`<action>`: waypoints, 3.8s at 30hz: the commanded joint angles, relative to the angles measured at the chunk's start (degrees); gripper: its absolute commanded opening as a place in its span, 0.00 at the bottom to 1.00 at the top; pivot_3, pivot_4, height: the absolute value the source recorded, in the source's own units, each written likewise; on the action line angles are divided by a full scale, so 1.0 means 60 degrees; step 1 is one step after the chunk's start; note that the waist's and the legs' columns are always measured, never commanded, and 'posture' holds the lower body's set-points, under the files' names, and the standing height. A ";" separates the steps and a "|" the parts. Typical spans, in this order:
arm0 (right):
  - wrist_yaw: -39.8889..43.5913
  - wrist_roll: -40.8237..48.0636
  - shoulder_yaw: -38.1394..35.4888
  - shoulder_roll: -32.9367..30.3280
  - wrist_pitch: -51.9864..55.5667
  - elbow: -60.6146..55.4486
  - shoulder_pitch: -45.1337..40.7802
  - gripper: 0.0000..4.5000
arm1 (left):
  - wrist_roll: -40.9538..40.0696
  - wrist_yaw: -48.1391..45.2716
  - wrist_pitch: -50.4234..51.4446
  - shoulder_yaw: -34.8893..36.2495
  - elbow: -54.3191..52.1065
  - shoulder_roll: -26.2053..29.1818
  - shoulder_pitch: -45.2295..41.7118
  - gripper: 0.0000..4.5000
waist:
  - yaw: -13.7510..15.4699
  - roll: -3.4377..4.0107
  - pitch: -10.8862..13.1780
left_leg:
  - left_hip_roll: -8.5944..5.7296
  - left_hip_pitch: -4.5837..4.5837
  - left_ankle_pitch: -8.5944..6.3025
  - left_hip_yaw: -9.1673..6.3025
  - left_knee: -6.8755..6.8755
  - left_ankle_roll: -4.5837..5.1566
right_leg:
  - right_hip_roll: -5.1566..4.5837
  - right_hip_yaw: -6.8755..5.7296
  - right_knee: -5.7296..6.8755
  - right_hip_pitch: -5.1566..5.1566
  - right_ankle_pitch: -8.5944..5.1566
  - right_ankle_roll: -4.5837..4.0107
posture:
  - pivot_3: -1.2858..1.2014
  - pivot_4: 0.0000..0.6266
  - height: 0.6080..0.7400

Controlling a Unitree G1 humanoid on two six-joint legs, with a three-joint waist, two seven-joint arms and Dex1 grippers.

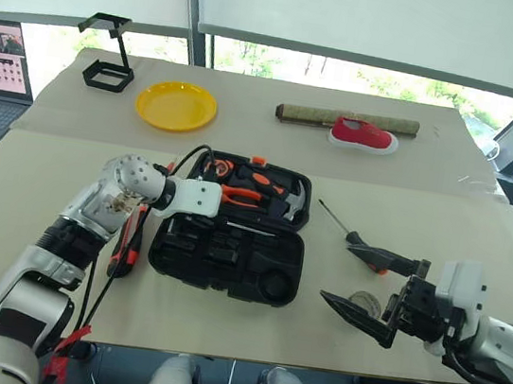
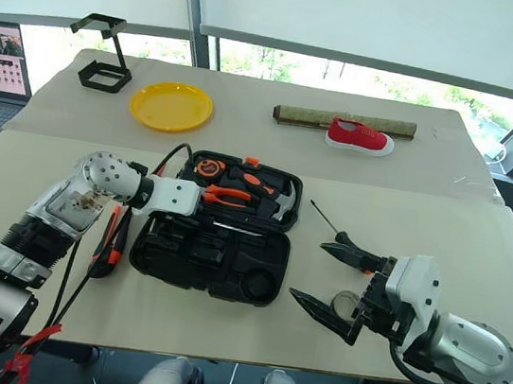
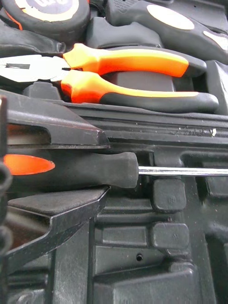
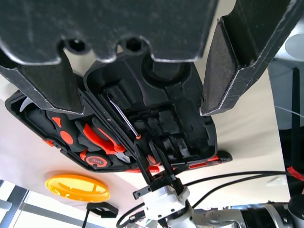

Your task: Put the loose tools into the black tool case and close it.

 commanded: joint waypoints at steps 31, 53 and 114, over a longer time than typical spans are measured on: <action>0.0427 0.0105 -0.0231 0.0931 -0.0505 0.0555 0.0029 1.00 | -0.2274 0.0101 0.0108 0.1598 0.1660 -0.0754 0.0649 0.02 | 0.0004 0.0003 -0.0003 | -0.0003 -0.0015 -0.0002 -0.0015 0.0035 0.0004 | 0.0001 -0.0005 0.0004 0.0007 0.0004 0.0008 | 0.52 0.24 1.00; 0.1397 0.0005 -0.0953 0.1074 -0.1917 0.1335 0.0067 1.00 | -0.4375 0.1785 0.0983 0.4326 -0.1632 -0.0596 0.3366 0.13 | -0.0073 0.0081 -0.0065 | 0.0009 0.0030 -0.0002 -0.0004 0.0010 0.0003 | 0.0006 0.0030 0.0014 0.0015 0.0006 0.0003 | 0.52 0.24 1.00; 0.2128 -0.4291 0.2665 -0.2106 0.1486 0.7304 -0.7158 0.23 | -0.7425 0.0537 0.1618 0.6601 -0.5693 0.0379 0.8869 1.00 | -0.0228 0.0136 -0.0026 | -0.0019 -0.0004 -0.0027 0.0049 -0.0065 0.0028 | -0.0109 -0.0047 -0.0032 -0.0042 -0.0011 0.0023 | 0.52 0.24 1.00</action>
